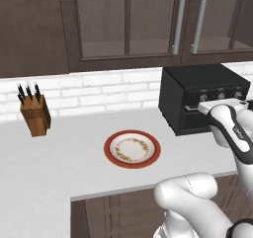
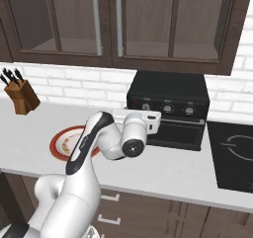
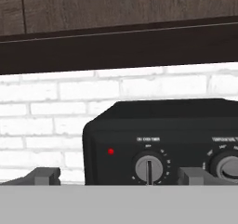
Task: Pick up the kebab skewer and baguette bread, and place them inside the toaster oven. Close the toaster oven door and start by setting the timer.
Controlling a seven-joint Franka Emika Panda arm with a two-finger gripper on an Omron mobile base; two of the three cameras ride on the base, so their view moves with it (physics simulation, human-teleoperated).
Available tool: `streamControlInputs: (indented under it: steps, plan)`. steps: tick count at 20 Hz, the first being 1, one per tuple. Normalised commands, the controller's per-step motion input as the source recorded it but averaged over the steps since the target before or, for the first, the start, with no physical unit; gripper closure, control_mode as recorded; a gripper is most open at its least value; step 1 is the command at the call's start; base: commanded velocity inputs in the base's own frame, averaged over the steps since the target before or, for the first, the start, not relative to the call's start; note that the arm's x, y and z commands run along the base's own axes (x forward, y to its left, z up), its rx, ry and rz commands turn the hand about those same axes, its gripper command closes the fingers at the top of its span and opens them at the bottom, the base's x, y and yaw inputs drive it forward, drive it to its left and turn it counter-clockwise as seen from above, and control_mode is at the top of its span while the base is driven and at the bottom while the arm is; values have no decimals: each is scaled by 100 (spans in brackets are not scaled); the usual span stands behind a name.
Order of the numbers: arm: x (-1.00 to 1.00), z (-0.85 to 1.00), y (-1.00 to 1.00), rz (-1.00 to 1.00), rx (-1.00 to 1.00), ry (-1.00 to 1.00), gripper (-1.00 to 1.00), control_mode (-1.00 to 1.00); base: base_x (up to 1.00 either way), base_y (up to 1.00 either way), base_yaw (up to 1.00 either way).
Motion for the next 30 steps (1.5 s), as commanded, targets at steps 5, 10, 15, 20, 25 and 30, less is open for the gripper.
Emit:
streamControlInputs:
  steps: [5, 10, 15, 20, 25, 30]
  plan:
    - [11, -8, 0, 0, 0, 0, -100, -100, 0, 0, 0]
    - [12, -15, 0, 0, 0, 0, -100, -100, 0, 0, 0]
    - [12, -8, 0, 0, 0, 0, -100, -100, 0, 0, 0]
    - [16, 0, -1, 0, 0, -2, -100, -100, 0, 0, 0]
    - [11, -7, -7, 0, 0, -1, -100, -100, 0, 0, 0]
    - [19, -6, -6, 0, 0, -1, -100, -100, 0, 0, 0]
